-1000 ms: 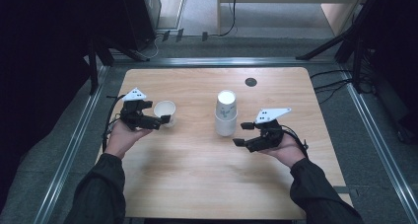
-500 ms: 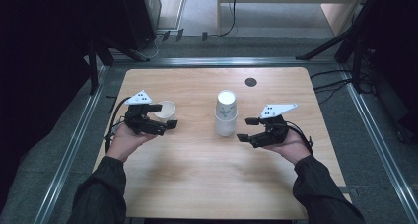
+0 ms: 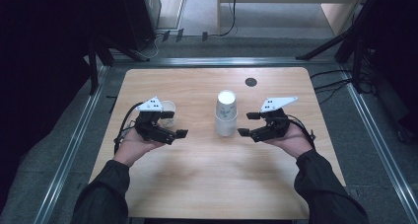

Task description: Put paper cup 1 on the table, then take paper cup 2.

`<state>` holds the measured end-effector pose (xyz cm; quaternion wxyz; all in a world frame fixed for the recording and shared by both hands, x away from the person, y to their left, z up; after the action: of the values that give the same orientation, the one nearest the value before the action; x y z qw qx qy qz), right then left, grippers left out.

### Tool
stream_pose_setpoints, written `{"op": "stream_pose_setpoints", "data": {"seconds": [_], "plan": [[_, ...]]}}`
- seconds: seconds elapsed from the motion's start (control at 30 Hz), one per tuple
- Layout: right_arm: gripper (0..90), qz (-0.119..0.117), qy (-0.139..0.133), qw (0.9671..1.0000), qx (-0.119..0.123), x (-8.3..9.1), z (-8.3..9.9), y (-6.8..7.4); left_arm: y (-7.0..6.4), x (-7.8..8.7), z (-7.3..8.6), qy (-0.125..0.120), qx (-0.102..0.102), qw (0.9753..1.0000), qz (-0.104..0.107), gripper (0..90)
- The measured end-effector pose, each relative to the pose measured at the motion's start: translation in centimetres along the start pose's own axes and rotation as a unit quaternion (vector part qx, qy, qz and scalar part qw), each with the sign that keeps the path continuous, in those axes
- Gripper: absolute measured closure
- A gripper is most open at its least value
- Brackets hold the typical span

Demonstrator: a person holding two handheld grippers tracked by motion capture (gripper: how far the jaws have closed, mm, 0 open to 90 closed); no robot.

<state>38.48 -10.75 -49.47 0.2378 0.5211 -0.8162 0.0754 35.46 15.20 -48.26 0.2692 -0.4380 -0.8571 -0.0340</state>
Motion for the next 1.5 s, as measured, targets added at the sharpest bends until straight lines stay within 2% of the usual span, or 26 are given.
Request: {"op": "stream_pose_setpoints", "data": {"seconds": [0.27, 0.4, 0.8, 0.93, 1.27, 1.5], "plan": [[27.1, 0.010, 0.012, 0.9999, 0.003, 0.2, -0.7, -1.0, -1.0, -0.8, 0.5, 0.005, -0.005, 0.9999, 0.015, 6.9], [27.1, 0.011, 0.011, 0.9999, 0.000, 0.4, -1.3, -1.5, -1.2, -1.0, 0.7, 0.008, -0.007, 0.9998, 0.018, 6.9], [22.9, 0.021, 0.021, 0.9994, 0.015, 0.4, -4.0, -2.6, -1.4, -1.9, 1.6, 0.020, -0.015, 0.9994, 0.023, 6.9], [21.4, 0.017, 0.019, 0.9995, 0.017, -0.3, -4.8, -2.7, -1.5, -2.0, 1.6, 0.022, -0.015, 0.9993, 0.026, 6.9], [20.2, 0.003, 0.033, 0.9991, 0.025, -2.8, -6.0, -2.3, -1.7, -2.4, 2.0, 0.028, -0.016, 0.9989, 0.035, 6.9], [19.8, -0.004, 0.056, 0.9977, 0.038, -4.1, -6.6, -1.9, -1.6, -2.4, 2.0, 0.026, -0.015, 0.9990, 0.034, 7.0]]}}
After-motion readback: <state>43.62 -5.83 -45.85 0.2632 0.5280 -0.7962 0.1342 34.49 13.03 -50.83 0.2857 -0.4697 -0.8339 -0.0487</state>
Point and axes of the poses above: each handheld gripper's, and its own axes: x roughly backward along the jaws, z roughly out of its underside, y roughly to its left, the point moved 8 cm from there along -x, roughly forward along the jaws, and after that the axes turned 6 degrees about -y, right-handed, at the moved point
